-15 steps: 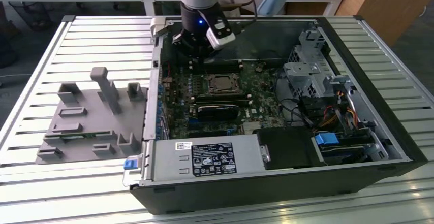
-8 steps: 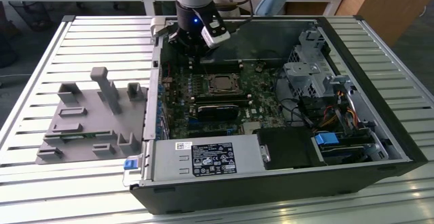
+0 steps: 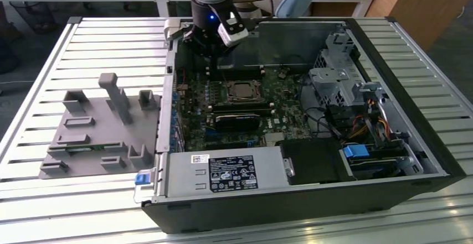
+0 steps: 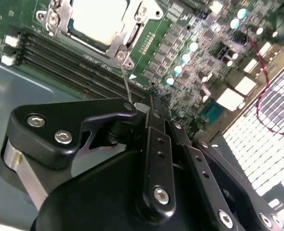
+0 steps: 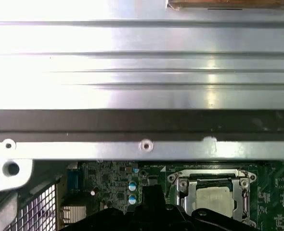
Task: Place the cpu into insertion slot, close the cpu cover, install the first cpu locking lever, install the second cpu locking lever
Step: 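Install the first cpu locking lever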
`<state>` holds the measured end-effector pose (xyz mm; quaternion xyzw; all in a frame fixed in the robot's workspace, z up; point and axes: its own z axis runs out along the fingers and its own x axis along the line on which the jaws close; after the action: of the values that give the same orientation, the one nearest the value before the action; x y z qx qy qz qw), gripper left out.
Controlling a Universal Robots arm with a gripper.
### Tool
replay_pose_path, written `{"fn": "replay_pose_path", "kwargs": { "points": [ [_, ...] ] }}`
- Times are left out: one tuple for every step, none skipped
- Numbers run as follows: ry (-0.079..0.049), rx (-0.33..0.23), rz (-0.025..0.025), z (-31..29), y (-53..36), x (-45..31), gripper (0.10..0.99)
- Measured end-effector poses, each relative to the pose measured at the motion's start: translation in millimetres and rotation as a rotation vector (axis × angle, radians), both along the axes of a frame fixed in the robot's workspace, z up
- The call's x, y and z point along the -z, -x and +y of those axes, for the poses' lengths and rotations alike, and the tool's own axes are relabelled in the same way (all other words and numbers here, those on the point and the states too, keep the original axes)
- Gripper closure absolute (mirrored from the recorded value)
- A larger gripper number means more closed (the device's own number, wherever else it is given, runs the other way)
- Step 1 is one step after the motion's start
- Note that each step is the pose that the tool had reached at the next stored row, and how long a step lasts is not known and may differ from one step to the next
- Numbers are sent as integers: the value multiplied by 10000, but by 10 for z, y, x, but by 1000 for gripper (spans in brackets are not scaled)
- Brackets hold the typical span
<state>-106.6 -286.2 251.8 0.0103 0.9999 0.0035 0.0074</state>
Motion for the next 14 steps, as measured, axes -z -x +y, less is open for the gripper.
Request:
{"fn": "replay_pose_path", "kwargs": {
  "points": [
    [-1, 0, 0, 6, -1, 0, 980],
    [-1, -3, 0, 7, -13, 0, 980],
    [-1, -2, 1, 7, -33, 0, 980],
    [-1, 1, 2, 7, -62, 0, 980],
    [-2, 0, 6, 7, -101, 0, 980],
    [-6, -1, 14, 7, -144, 0, 980],
    [-11, 0, 23, 7, -185, 0, 980],
    [-14, -1, 31, 7, -230, 0, 980],
    [-16, -1, 40, 7, -275, 1, 980],
    [-16, -1, 54, 7, -320, 1, 980],
    [-16, -1, 72, 8, -366, 3, 980],
    [-16, 0, 91, 10, -412, 6, 980],
    [-16, -2, 113, 13, -456, 10, 980],
    [-17, -1, 136, 18, -489, 19, 980]
  ]
}}
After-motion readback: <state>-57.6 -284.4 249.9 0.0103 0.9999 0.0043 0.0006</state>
